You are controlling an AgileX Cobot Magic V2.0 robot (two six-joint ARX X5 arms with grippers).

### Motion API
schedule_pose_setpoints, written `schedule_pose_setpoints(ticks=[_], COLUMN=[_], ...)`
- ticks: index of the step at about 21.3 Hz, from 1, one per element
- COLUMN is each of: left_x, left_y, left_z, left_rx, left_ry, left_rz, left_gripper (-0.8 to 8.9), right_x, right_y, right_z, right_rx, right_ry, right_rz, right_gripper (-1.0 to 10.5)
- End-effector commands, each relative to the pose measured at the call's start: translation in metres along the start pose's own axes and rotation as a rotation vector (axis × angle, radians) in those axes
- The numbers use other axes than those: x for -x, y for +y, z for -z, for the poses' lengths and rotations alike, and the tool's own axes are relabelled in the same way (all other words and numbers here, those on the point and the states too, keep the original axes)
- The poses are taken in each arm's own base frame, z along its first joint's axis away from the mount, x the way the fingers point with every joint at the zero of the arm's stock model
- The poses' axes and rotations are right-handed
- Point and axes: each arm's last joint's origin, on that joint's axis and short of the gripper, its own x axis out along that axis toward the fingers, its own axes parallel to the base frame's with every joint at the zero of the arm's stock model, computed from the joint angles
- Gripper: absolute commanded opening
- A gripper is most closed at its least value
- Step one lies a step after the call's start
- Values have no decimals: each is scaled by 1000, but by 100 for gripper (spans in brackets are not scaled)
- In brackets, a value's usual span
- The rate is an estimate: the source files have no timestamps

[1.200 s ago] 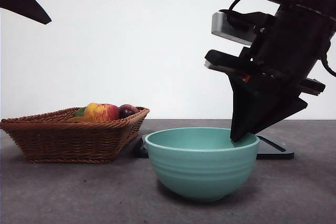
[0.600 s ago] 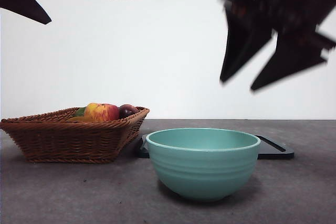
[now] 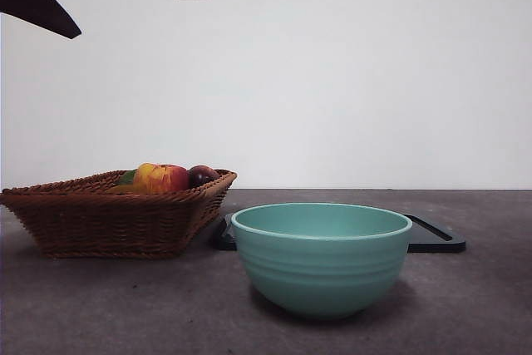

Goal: Pick up the wifruite, put it on the bowl, pick up the plate, put it on desk

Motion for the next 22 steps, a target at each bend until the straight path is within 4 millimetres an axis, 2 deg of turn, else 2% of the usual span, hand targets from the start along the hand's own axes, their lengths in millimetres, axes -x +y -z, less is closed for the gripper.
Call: schedule_pose_setpoints(ticks=[1,5,13,15,18,19,22], left_x=[1,1,1,1,1,1,1], left_y=[-2,-2,-2,-2,-2,-2,-2], left_z=[-2,-1,-1,-1,-1,-1,-1], left_rx=[-10,-3,-2,-2,-3,-2,-2], left_ry=[-1,13,14,14,14,14,14], left_rz=[9,9,9,9,9,9,9], left_gripper=[406,406,397,299,16,14,16], right_x=[7,11,11,11,11,11,11], right_y=[3,2,2,2,2,2,2], right_z=[4,13,14,14,14,14,13], right_rx=[13,-5,-6,-6,-1,11,20], right_ry=[38,122,126,126,126,125,121], right_rz=[-36,-63,-61,-61,-61,-61,-60], right_gripper=[273,273,272,251,59,0,6])
